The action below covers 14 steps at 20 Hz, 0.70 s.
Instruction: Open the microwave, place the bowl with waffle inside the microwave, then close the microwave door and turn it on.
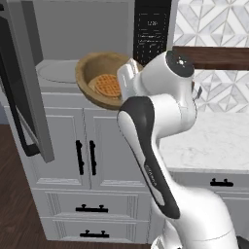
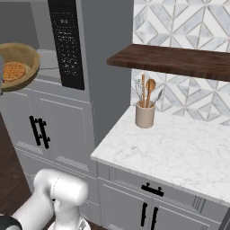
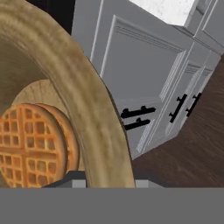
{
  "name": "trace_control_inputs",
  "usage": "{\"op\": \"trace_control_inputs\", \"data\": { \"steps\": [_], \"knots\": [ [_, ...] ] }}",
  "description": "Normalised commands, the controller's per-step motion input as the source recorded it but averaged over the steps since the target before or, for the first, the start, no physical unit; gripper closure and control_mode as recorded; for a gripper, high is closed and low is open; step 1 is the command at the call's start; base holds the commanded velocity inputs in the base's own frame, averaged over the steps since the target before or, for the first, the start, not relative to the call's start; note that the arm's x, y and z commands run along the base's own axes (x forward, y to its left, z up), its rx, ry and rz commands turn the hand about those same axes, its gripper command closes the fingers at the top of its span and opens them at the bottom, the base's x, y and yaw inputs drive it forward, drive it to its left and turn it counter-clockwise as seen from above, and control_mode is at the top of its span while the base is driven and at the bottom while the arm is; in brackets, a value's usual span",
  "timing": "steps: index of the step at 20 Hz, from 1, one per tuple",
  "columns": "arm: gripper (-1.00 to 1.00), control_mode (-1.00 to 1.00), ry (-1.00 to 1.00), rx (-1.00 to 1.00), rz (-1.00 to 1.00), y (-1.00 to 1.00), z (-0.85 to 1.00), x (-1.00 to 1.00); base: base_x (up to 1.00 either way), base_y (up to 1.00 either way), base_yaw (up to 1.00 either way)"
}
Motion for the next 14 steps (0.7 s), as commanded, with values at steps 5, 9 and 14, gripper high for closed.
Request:
{"op": "trace_control_inputs", "data": {
  "steps": [5, 9, 14],
  "knots": [
    [1.0, -1.0, 0.01, 0.0, -0.12, 0.39, 0.44, 0.68, 0.0, 0.0, 0.0],
    [1.0, -1.0, 0.01, 0.0, -0.03, -0.01, 0.12, 0.84, 0.0, 0.0, 0.0],
    [1.0, -1.0, 0.0, 0.0, 0.0, 0.02, 0.03, 0.72, 0.0, 0.0, 0.0]
  ]
}}
